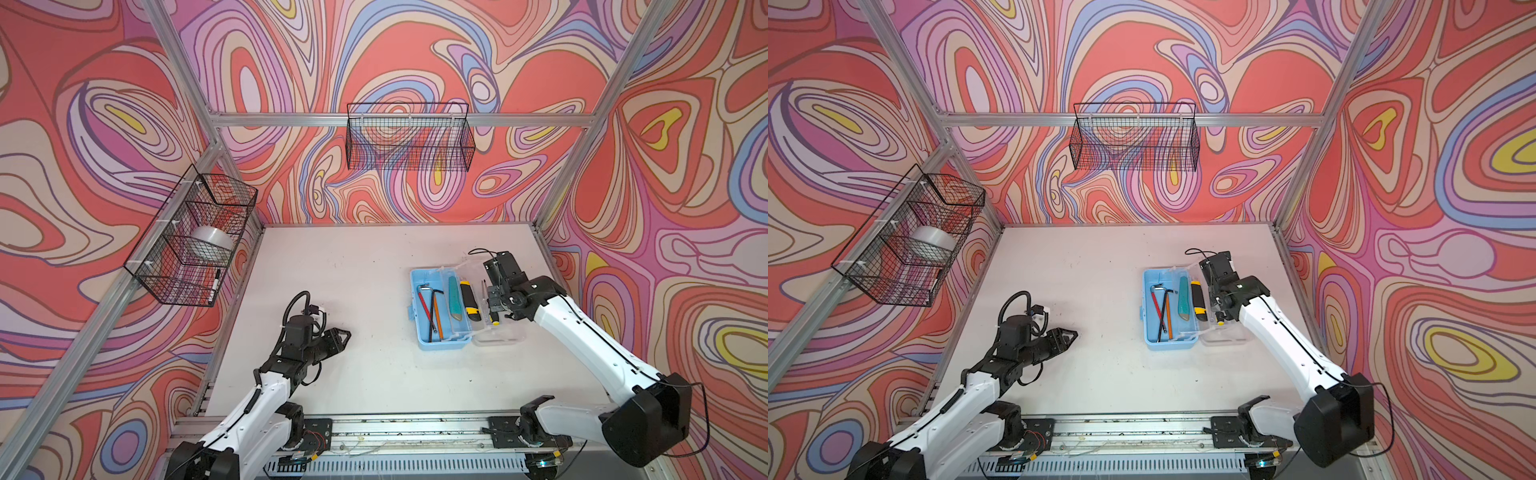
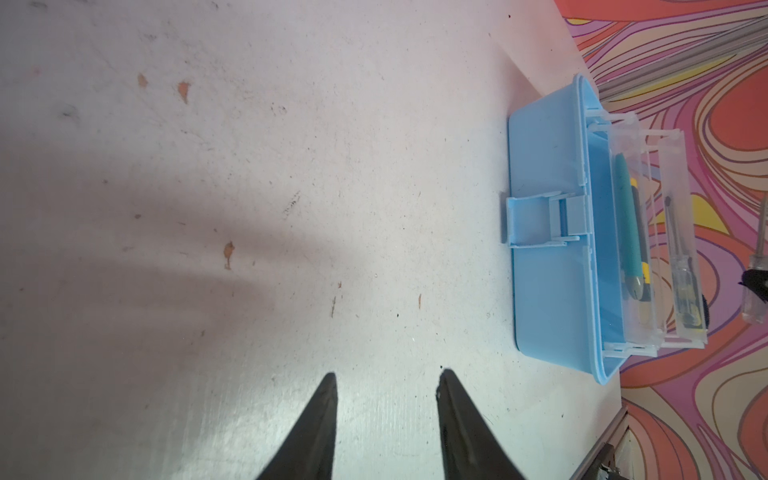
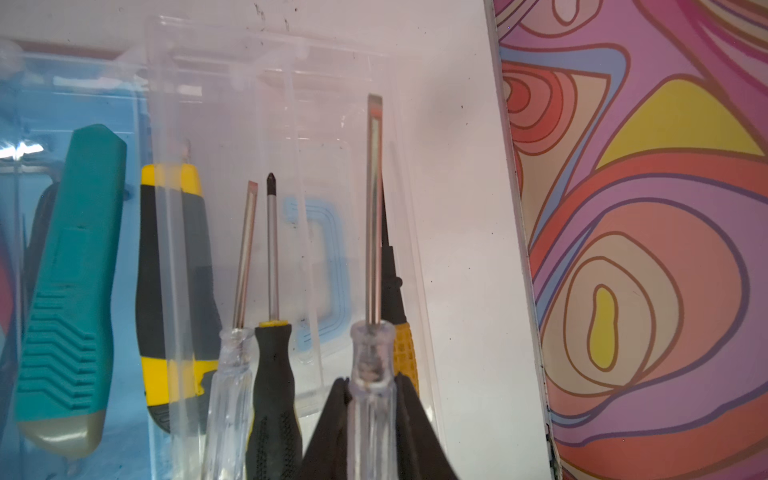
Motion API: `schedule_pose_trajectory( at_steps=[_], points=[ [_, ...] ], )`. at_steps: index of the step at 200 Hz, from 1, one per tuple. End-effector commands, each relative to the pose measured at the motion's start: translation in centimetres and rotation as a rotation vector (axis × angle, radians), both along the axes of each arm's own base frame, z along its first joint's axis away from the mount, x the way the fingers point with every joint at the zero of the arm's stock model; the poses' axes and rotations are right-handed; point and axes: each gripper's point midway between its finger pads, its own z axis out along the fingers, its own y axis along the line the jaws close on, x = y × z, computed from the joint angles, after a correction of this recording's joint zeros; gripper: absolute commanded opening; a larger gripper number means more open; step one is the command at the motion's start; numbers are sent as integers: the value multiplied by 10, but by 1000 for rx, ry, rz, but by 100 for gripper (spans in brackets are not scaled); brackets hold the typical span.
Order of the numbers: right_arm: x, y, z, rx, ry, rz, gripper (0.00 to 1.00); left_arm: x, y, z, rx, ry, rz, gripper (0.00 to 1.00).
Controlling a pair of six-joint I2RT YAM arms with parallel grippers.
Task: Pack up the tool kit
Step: 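Carry the clear-handled screwdriver with the right gripper over the clear tray, then lower the clear-handled screwdriver into the tray and open the right gripper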
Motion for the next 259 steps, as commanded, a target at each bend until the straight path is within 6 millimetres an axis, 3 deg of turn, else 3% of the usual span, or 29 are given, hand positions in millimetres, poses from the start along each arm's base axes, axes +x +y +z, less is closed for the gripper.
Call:
schedule_pose_trajectory(
  at_steps=[1, 64, 132, 155, 202, 259],
  points=[
    [1, 0, -6, 22, 5, -11, 0, -1, 0, 0, -7, -9, -2, 40],
    [-5, -7, -27, -7, 85, -35, 0, -2, -1, -3, -13, 1, -2, 41],
    [-1, -11, -30, -17, 96, -53, 37, -3, 0, -6, -11, 3, 2, 41],
    [2, -10, -23, -5, 75, -55, 37, -2, -1, -5, -16, 2, -4, 41],
    [6, 9, 21, 172, -106, -24, 35, 0, 2, 0, 10, -9, 3, 41],
    [-7, 31, 34, 363, -170, 10, 34, 3, -4, 13, 88, -31, -1, 41]
  ],
)
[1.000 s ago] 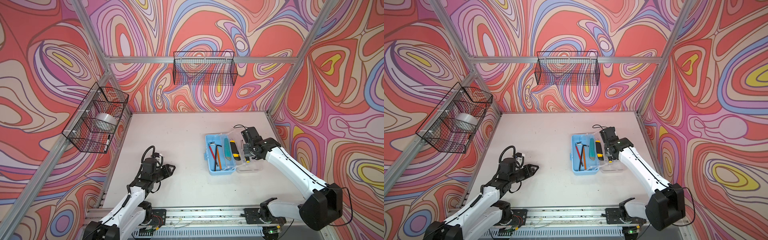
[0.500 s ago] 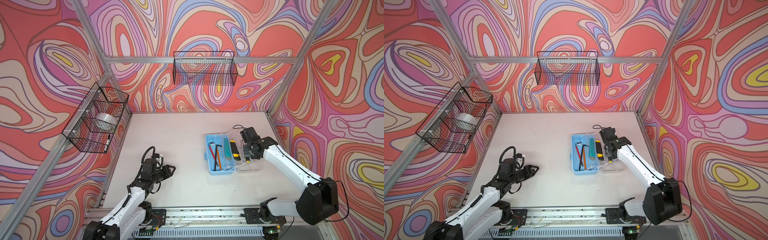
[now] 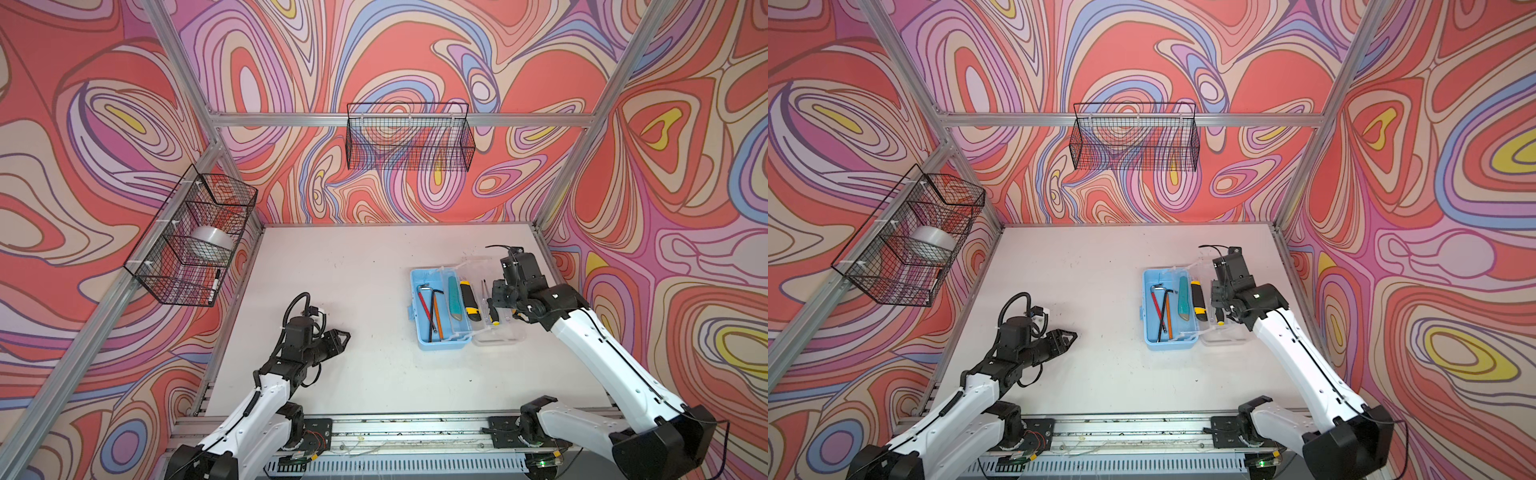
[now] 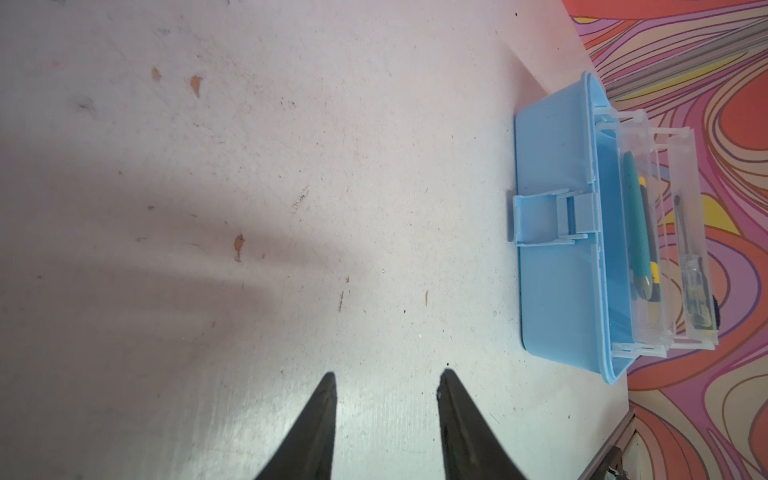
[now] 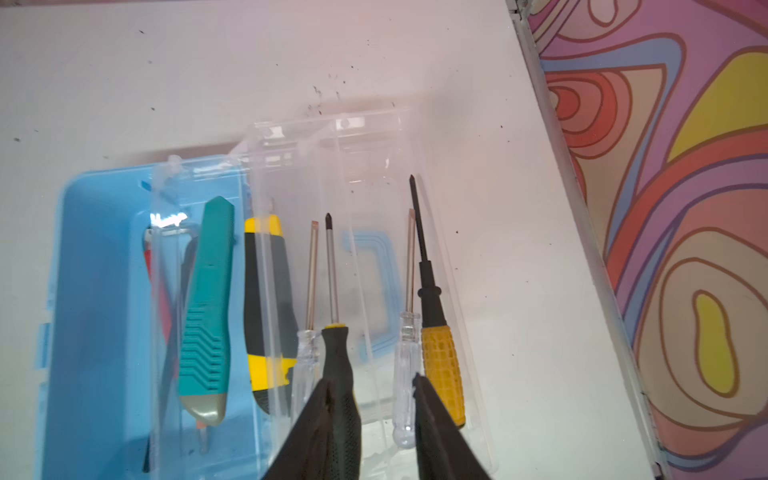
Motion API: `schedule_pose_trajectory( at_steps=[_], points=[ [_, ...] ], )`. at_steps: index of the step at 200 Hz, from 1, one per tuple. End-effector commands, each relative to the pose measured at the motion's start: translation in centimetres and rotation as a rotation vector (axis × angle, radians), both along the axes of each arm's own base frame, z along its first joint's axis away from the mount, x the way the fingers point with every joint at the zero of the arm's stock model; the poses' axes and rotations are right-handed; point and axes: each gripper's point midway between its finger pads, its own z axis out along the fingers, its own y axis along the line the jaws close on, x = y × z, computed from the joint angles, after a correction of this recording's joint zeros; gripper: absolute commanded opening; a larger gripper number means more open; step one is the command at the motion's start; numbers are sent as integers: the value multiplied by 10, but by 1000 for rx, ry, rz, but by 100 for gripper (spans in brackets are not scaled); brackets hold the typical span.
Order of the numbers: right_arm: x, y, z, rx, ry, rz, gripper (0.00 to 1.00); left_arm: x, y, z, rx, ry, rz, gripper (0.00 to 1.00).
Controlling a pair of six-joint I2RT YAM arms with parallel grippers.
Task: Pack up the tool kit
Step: 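Lower the clear-handled screwdriver into the tray and open the right gripper, then reach the left gripper to the blue box rim while the right gripper holds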
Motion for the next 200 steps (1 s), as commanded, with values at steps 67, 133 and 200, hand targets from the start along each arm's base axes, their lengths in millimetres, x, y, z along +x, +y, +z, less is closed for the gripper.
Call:
schedule_pose_trajectory(
  at_steps=[67, 133, 200],
  points=[
    [-22, 23, 26, 189, -85, 59, 36, 27, -46, 42, 185, -83, -86, 41],
    [-30, 46, -7, 184, -69, 109, 36, 64, -114, 96, 311, -179, -221, 46],
    [-37, 50, -17, 208, -74, 125, 36, 121, -177, 92, 414, -168, -287, 49]
  ],
)
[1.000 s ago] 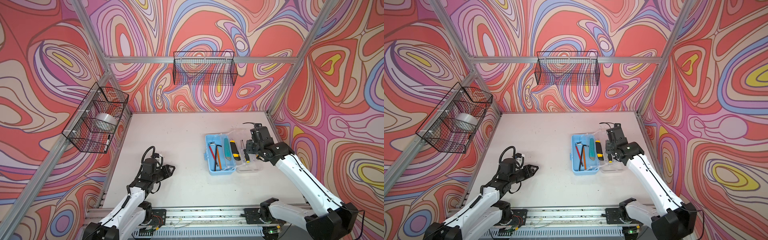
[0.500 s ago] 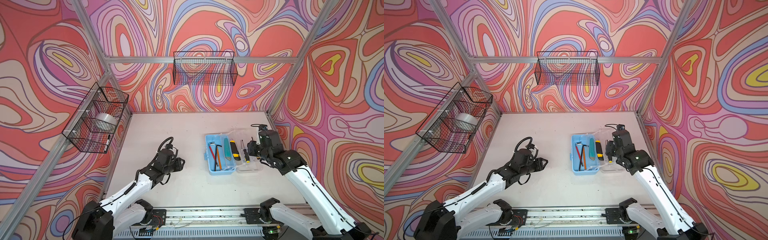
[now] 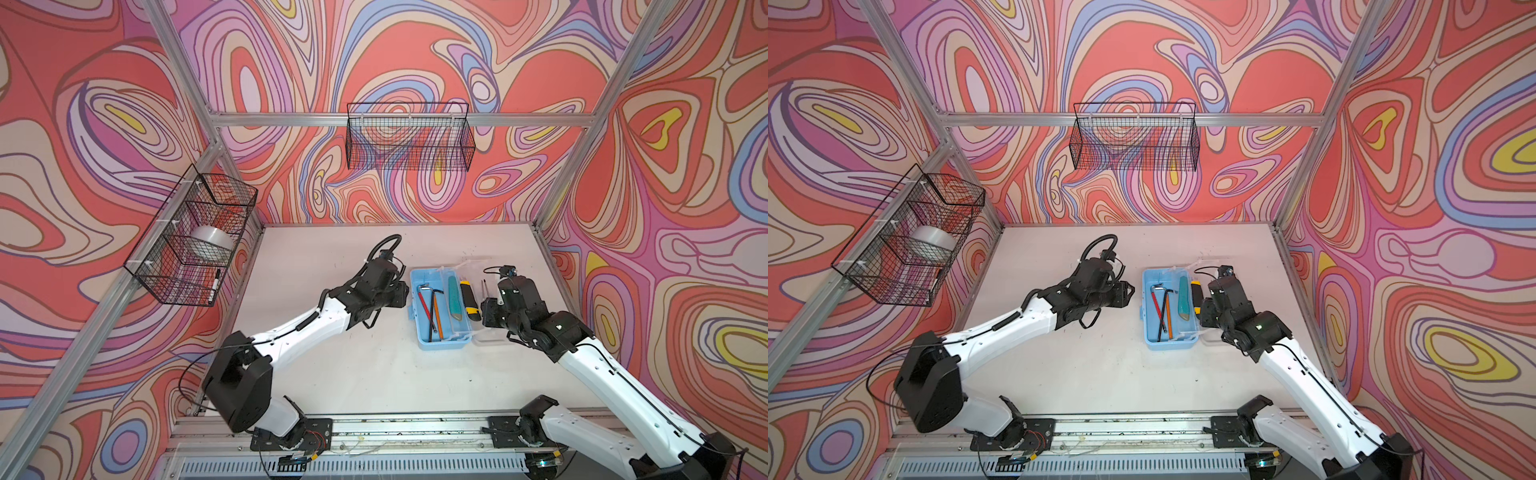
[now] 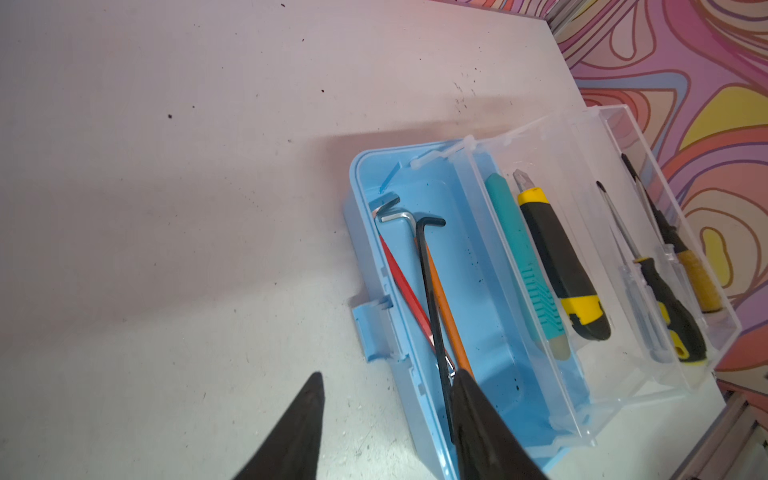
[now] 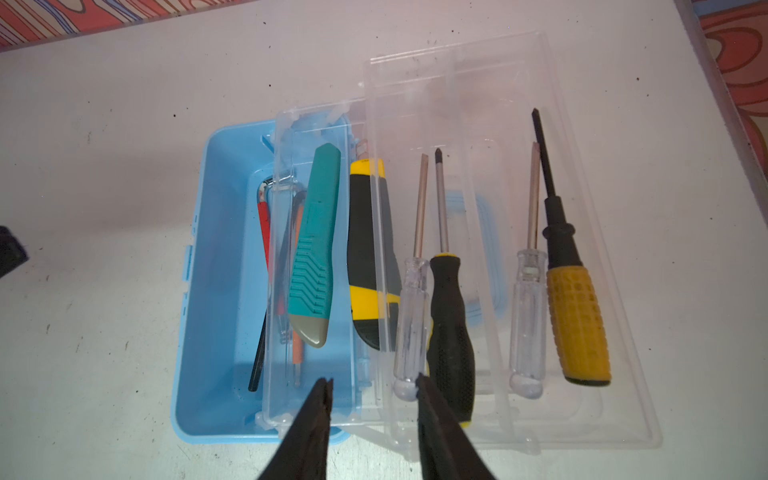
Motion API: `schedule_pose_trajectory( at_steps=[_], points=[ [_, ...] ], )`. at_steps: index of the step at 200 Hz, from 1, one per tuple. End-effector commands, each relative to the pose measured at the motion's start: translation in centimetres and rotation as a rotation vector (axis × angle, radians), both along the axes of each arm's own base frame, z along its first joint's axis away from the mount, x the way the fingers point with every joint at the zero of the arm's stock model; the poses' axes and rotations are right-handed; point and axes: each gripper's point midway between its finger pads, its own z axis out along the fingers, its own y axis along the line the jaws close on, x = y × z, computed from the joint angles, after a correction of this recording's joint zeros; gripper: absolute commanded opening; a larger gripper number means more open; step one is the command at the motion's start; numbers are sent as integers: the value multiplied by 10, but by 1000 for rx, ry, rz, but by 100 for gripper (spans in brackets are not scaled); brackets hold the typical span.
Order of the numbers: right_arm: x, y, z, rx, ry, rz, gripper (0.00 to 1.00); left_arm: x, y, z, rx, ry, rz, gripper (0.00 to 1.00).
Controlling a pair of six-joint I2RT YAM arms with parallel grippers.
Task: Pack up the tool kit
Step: 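Reach the left gripper to the blue box rim while the right gripper holds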
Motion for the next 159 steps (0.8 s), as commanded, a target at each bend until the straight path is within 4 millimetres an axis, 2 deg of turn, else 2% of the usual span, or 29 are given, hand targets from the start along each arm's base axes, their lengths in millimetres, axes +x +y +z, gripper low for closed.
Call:
schedule_pose_trajectory(
  at_steps=[1, 31, 54, 88, 123, 159],
  points=[
    [-1, 2, 2, 20, -28, -2, 36, 15, -5, -14, 97, 22, 3, 49],
    [0, -2, 1, 9, -37, -10, 36, 43, -17, -29, 164, 44, 36, 49],
    [2, -1, 3, 2, -49, -11, 36, 63, -18, -43, 249, 57, 82, 48],
    [6, -2, 4, -12, -54, -14, 36, 86, -29, -62, 306, 84, 92, 48],
    [7, -1, 4, -10, -57, -13, 36, 100, -25, -87, 330, 148, 123, 46],
    [9, 0, 0, -12, -47, -13, 36, 106, -19, -102, 304, 167, 148, 40]
  ],
)
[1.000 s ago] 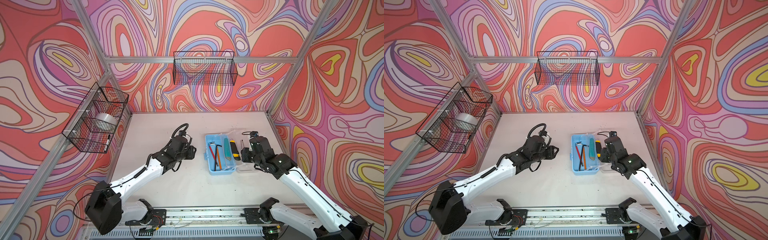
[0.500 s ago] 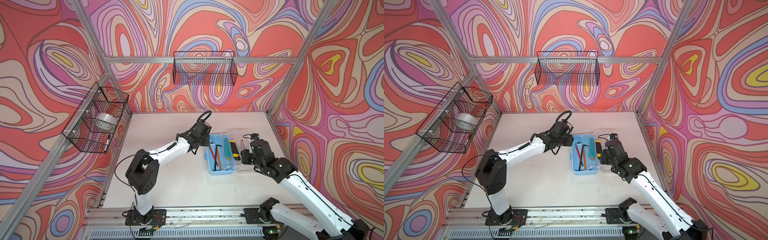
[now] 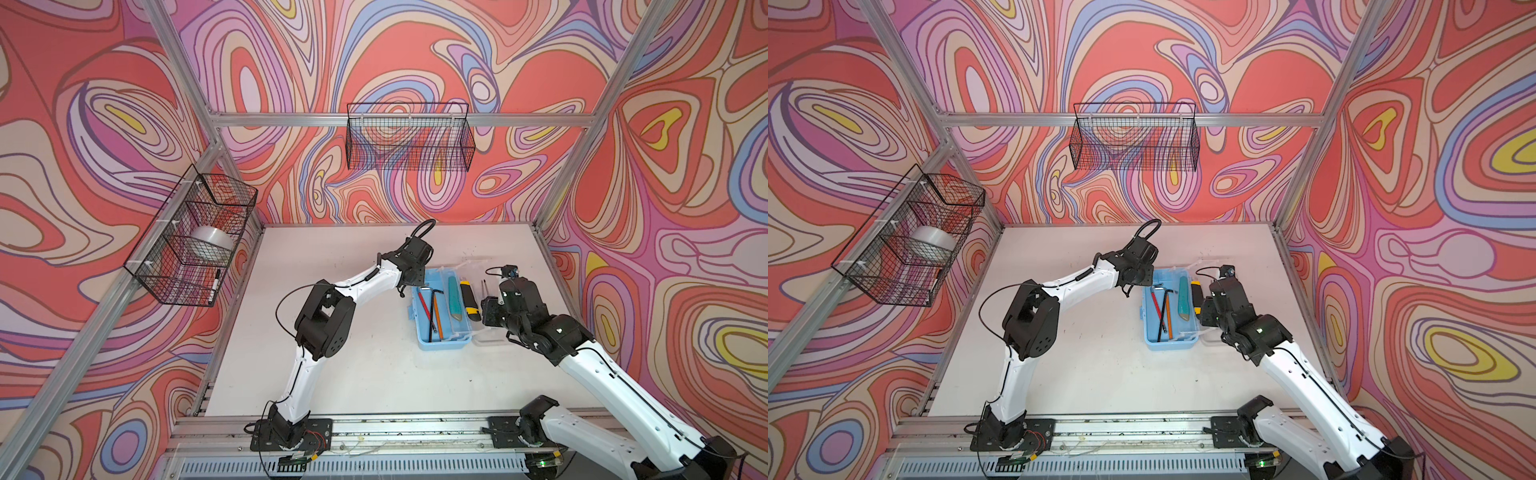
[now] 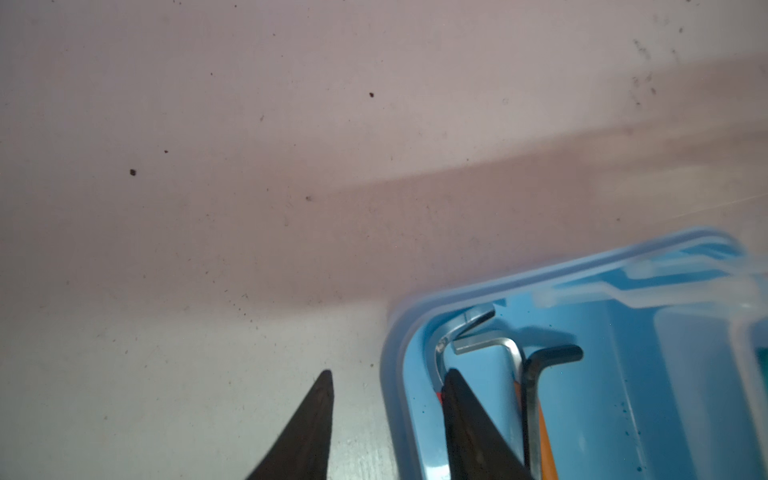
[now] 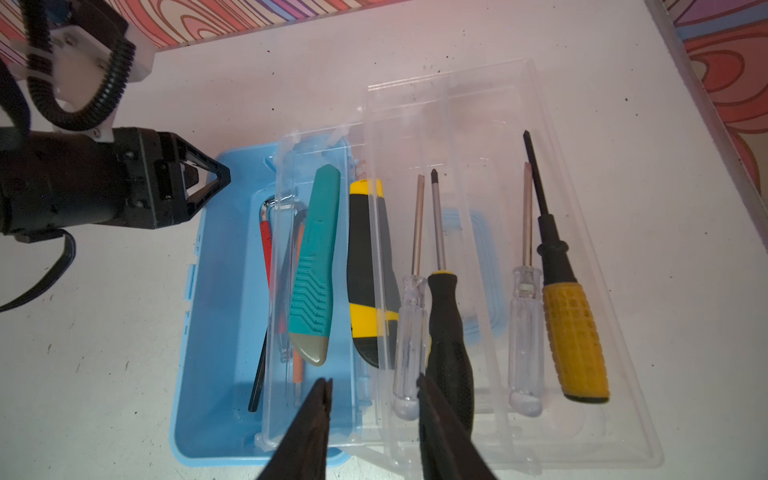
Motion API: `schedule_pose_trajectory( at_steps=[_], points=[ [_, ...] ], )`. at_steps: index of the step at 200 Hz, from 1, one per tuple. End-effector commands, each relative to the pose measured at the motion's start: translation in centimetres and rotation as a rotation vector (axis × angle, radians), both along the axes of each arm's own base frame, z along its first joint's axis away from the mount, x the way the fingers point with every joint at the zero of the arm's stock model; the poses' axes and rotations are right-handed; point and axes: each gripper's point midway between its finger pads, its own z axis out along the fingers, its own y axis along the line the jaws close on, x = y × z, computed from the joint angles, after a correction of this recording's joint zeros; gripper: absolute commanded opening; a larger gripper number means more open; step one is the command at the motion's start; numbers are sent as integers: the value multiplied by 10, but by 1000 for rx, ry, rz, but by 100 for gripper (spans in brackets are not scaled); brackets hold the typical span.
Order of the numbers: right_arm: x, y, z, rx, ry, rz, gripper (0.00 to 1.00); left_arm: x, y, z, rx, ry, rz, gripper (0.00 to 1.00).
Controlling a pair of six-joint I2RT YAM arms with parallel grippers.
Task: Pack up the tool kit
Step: 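Reach the left gripper to the blue box rim while the right gripper holds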
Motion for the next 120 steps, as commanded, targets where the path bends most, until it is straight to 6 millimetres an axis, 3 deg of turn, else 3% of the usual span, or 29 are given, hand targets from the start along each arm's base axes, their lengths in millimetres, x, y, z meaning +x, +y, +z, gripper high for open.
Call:
schedule_pose_trajectory(
  at_steps=[1, 51, 79, 120],
  points=[
    [3, 1, -3, -12, -1, -1, 36, 1, 14, -13, 19, 34, 38, 40],
    [1, 1, -7, 6, 7, -16, 36, 4, 19, -29, -47, 65, 46, 31],
    [-5, -10, -1, 20, -28, -73, 37, 6, 21, -35, -46, 77, 44, 24],
    [-9, -23, 7, 45, -81, -145, 38, 9, 44, -33, -50, 63, 79, 16]
  ],
)
